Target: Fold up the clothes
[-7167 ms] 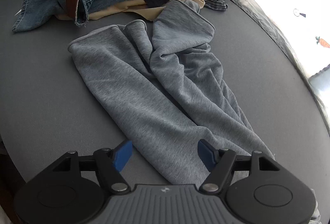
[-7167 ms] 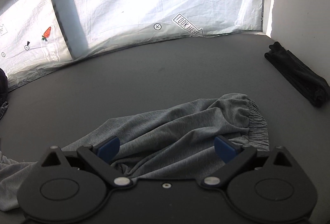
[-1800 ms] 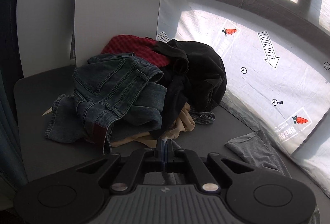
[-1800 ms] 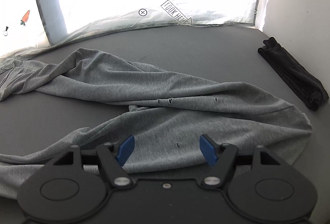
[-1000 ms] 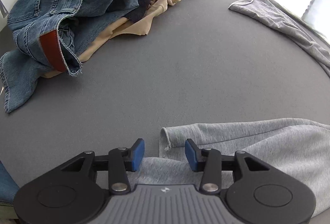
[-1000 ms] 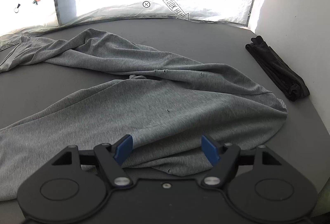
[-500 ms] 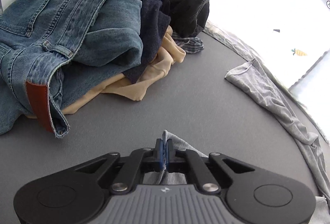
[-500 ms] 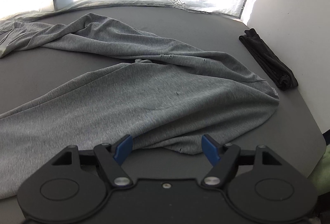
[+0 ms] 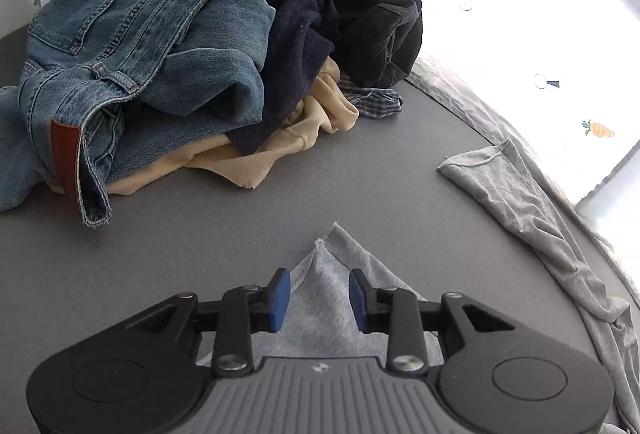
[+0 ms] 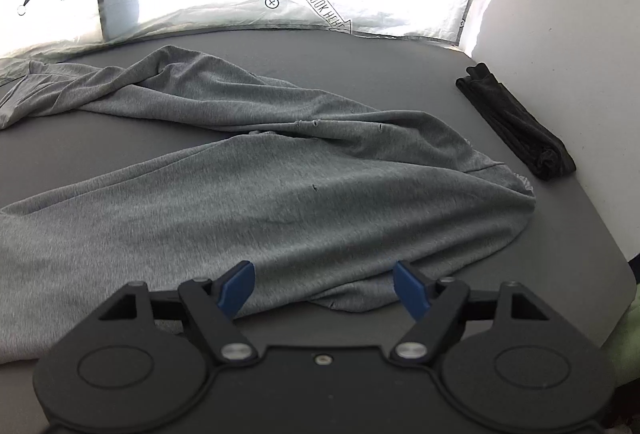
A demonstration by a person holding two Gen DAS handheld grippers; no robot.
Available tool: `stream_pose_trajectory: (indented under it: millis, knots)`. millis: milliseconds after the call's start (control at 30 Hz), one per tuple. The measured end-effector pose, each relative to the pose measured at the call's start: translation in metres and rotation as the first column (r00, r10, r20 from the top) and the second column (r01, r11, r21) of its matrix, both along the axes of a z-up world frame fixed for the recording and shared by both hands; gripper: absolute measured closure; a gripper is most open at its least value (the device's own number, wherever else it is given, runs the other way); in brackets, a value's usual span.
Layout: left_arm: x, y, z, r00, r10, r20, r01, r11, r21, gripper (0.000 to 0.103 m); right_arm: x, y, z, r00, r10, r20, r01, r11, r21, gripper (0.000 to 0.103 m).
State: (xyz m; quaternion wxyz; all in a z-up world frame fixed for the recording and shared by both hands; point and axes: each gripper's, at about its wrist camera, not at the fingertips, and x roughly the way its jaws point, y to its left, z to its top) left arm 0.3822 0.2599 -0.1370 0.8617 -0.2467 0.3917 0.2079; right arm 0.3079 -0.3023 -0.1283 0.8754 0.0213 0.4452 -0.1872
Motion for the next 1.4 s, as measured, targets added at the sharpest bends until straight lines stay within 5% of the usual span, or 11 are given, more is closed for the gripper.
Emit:
stream_pose_trajectory:
  millis: [300, 500, 667, 900, 1033, 1067, 1100, 1133, 1200, 1300, 1400]
  knots:
    - [-0.043, -0.145, -0.03, 0.973, -0.168, -0.16, 0.169, 0.986, -0.01, 0.06, -0.028, -0.137, -0.02, 0.954, -0.299, 0.031, 0.28, 0.92, 0.274, 0.035]
    - [-0.038, -0.22, -0.048, 0.923, -0.268, -0.276, 0.305, 0.947, 0.099, 0.049, -0.028, -0.223, -0.029, 0.906, -0.42, 0.056, 0.358, 0.83, 0.427, 0.041]
    - [-0.031, -0.249, -0.057, 0.909, -0.242, -0.339, 0.315, 0.932, 0.179, 0.046, -0.014, -0.293, -0.036, 0.841, -0.537, 0.067, 0.429, 0.736, 0.523, 0.04]
    - [-0.021, -0.252, -0.057, 0.907, -0.15, -0.393, 0.248, 0.945, 0.212, 0.032, 0.045, -0.368, -0.053, 0.82, -0.571, 0.024, 0.473, 0.701, 0.534, 0.029]
    - [-0.016, -0.255, -0.057, 0.893, -0.146, -0.425, 0.262, 0.938, 0.228, 0.028, 0.084, -0.377, -0.06, 0.874, -0.484, -0.031, 0.433, 0.75, 0.501, 0.026]
    - [-0.015, -0.254, -0.057, 0.89, -0.142, -0.433, 0.261, 0.938, 0.229, 0.026, 0.093, -0.374, -0.058, 0.893, -0.447, -0.041, 0.41, 0.775, 0.48, 0.038]
    - [-0.014, -0.253, -0.057, 0.888, -0.139, -0.438, 0.258, 0.94, 0.225, 0.025, 0.101, -0.37, -0.052, 0.911, -0.413, -0.026, 0.376, 0.801, 0.465, 0.072]
    - [-0.013, -0.251, -0.057, 0.886, -0.138, -0.443, 0.255, 0.942, 0.218, 0.025, 0.109, -0.366, -0.045, 0.926, -0.378, -0.005, 0.34, 0.826, 0.45, 0.092]
    - [-0.011, -0.25, -0.058, 0.881, -0.141, -0.452, 0.258, 0.943, 0.209, 0.024, 0.125, -0.361, -0.025, 0.944, -0.323, 0.061, 0.269, 0.866, 0.421, 0.093]
    - [-0.008, -0.252, -0.058, 0.872, -0.158, -0.463, 0.285, 0.934, 0.218, 0.024, 0.148, -0.356, 0.033, 0.923, -0.302, 0.241, 0.203, 0.91, 0.362, 0.093]
    - [-0.007, -0.252, -0.059, 0.87, -0.162, -0.466, 0.293, 0.93, 0.222, 0.024, 0.154, -0.325, 0.107, 0.856, -0.187, 0.483, 0.084, 0.97, 0.226, 0.094]
